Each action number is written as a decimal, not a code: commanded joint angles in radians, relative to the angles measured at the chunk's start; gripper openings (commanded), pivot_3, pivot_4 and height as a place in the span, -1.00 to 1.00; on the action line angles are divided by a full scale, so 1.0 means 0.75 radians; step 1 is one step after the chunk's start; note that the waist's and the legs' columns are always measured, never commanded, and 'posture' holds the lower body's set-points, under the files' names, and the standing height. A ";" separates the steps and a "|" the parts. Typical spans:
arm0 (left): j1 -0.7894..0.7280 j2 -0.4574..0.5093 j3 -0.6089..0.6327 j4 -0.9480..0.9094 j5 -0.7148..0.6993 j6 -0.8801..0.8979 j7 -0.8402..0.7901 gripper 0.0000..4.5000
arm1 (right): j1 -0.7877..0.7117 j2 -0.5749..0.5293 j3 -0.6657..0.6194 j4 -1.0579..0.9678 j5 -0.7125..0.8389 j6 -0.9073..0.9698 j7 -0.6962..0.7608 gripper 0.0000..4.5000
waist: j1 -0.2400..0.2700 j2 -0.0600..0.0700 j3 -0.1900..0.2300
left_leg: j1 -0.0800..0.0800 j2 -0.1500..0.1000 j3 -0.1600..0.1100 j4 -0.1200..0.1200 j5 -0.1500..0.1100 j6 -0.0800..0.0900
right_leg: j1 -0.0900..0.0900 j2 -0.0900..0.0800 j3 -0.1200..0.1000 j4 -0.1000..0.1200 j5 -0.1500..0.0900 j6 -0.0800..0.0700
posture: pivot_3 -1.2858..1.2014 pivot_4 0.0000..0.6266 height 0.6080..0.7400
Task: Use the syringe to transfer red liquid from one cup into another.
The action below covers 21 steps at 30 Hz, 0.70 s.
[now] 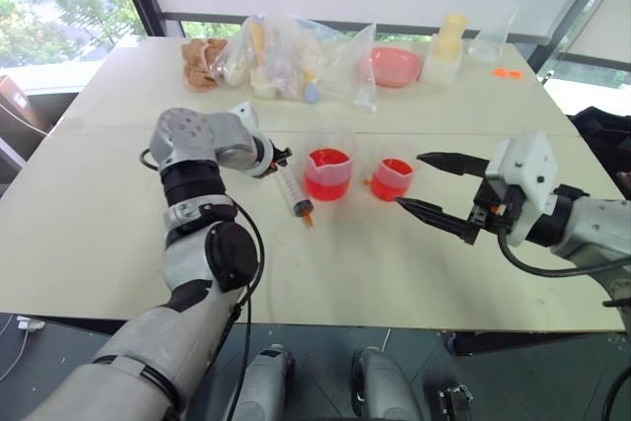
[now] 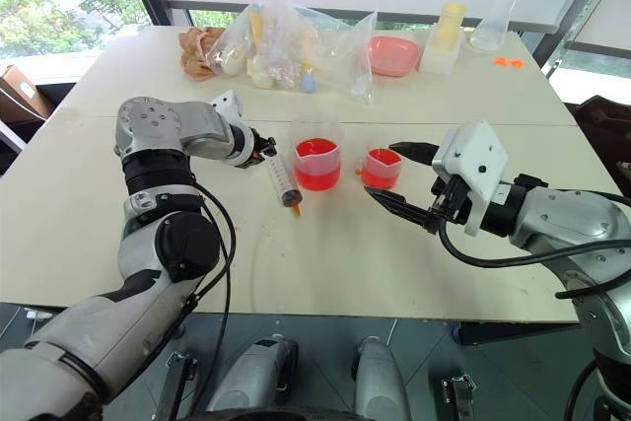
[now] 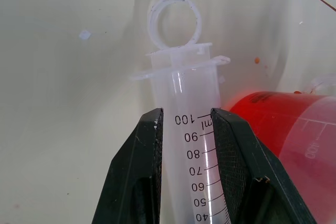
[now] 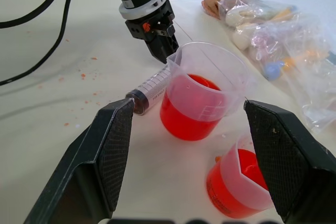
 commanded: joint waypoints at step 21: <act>-0.200 0.033 0.372 -0.158 0.033 0.142 0.114 0.97 | -0.052 0.059 0.062 0.044 -0.062 -0.075 0.030 0.55 | -0.029 -0.002 0.001 | -0.004 0.001 -0.004 0.000 0.000 0.000 | -0.002 0.000 -0.001 -0.001 0.001 0.000 | 0.03 -0.52 1.00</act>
